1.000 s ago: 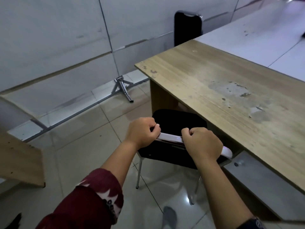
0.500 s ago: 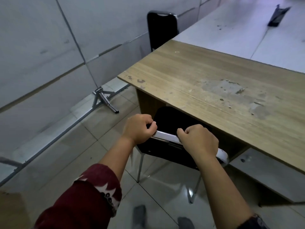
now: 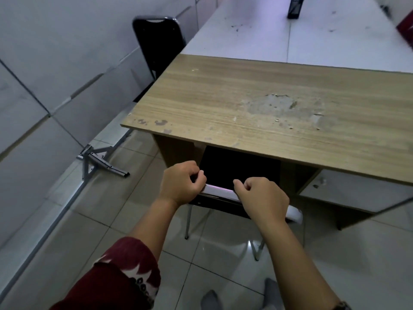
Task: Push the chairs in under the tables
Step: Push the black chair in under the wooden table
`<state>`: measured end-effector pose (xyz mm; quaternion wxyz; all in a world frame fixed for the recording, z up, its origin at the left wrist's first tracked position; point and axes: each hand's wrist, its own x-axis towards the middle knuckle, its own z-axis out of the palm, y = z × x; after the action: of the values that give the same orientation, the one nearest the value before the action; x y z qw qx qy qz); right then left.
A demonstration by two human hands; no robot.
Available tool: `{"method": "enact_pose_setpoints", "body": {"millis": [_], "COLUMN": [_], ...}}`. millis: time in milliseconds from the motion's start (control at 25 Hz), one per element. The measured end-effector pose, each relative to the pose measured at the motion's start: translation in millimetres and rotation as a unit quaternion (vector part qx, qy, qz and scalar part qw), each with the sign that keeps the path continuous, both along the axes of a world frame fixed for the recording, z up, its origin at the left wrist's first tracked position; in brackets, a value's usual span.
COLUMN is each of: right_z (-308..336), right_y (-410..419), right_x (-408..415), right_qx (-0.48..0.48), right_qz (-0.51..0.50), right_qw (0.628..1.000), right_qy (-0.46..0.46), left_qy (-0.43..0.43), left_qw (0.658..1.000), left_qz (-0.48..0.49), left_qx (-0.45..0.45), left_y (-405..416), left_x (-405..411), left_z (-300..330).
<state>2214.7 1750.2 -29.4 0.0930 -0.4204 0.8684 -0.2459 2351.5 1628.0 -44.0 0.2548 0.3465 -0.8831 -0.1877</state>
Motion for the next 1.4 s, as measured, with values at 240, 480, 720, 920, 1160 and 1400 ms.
{"method": "enact_pose_setpoints", "body": {"millis": [240,480,720,920,1160,1400], "right_z": [-22.0,-30.1,-30.5,-27.0,-23.9,-25.0], "right_y": [17.0,2.4,-33.5,-56.3,-80.3,-80.0], "right_x": [7.4,1.4,-0.9,-33.3,-64.3,-74.0], "right_qx": [-0.122,-0.156,-0.158,-0.162,-0.175,-0.186], "right_qz": [-0.052,-0.054,-0.06,-0.084,-0.103,-0.097], "right_qw": [0.98,0.972,0.967,0.963,0.96,0.954], "right_qy": [0.146,0.167,0.19,0.197,0.192,0.214], "left_qy": [0.004,-0.01,-0.034,-0.062,-0.084,-0.068], "left_qw": [0.981,0.973,0.98,0.984,0.983,0.986], "left_qz": [-0.015,-0.005,-0.048,-0.069,-0.052,-0.033], "left_qx": [-0.192,-0.232,-0.192,-0.153,-0.156,-0.147], "left_y": [15.9,-2.8,-42.9,-64.7,-84.3,-78.7], "left_x": [-3.7,-16.4,-23.8,-55.7,-86.5,-94.5], "left_z": [-15.2,-19.0,-8.1,-4.1,-4.4,-7.2]}}
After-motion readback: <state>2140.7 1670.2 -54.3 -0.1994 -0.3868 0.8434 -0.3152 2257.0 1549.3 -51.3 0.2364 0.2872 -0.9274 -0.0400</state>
